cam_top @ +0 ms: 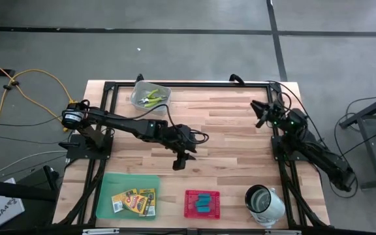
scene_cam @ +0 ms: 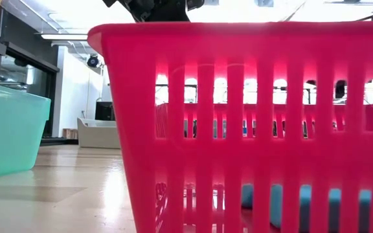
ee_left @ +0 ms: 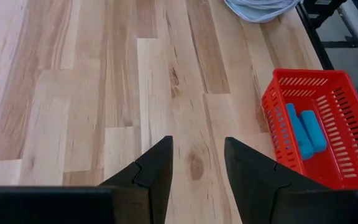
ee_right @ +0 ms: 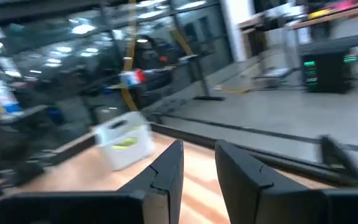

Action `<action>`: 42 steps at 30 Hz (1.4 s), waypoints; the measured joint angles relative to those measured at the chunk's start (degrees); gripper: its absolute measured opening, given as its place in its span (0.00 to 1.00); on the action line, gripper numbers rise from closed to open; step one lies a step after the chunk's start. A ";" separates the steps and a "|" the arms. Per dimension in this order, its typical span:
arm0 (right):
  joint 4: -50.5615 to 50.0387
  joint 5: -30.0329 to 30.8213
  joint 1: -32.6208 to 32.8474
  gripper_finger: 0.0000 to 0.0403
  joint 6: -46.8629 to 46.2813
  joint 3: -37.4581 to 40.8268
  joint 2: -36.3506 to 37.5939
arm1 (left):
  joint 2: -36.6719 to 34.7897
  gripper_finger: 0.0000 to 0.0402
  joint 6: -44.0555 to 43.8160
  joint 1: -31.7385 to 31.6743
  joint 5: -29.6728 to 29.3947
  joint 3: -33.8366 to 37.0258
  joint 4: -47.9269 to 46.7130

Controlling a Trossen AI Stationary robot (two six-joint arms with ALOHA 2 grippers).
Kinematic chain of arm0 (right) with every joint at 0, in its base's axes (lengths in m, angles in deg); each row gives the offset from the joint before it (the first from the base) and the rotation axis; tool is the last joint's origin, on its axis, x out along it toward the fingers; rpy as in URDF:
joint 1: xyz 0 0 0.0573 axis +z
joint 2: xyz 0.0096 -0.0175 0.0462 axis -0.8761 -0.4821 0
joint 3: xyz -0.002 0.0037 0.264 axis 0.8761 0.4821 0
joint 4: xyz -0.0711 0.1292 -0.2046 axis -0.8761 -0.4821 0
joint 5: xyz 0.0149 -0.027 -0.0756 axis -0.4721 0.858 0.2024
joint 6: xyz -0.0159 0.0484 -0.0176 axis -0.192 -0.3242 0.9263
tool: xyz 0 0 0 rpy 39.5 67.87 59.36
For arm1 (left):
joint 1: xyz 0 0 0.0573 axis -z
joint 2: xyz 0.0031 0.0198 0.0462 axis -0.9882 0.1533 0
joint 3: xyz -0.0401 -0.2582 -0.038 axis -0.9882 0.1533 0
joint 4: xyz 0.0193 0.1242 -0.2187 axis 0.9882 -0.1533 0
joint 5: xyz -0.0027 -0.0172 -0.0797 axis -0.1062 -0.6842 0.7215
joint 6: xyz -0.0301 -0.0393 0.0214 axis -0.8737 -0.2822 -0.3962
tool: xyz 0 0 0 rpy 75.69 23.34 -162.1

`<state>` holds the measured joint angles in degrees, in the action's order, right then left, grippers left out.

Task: Pick & Place School Supplies
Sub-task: Return to Home Position

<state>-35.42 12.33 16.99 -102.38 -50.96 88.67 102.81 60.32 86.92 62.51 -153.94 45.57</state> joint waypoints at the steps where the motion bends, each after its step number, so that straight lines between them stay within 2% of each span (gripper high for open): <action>1: -0.35 1.81 0.28 0.21 0.91 0.00 0.00 | 0.00 0.35 0.01 0.00 -0.01 0.00 -0.04; 4: -1.18 6.27 0.69 0.21 3.14 0.01 0.00 | 0.00 0.35 0.44 0.00 0.00 -0.01 -0.49; 7: -1.03 7.99 0.69 0.21 5.16 0.02 0.00 | 0.00 0.35 1.11 0.00 0.00 -0.02 -1.27; 12: -1.19 7.64 0.69 0.21 6.74 0.04 0.00 | 0.00 0.35 1.32 0.00 0.02 -0.02 -1.53; 17: -1.47 4.62 0.70 0.21 10.18 0.07 -0.12 | 0.00 0.35 1.32 0.02 0.04 -0.02 -1.58; 42: -1.53 5.24 0.69 0.21 10.65 0.09 -0.63 | 0.02 0.35 0.33 -0.45 0.15 -0.04 -2.05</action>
<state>-36.95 17.57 17.67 -91.73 -50.87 88.03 102.83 60.65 86.47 62.66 -153.98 43.52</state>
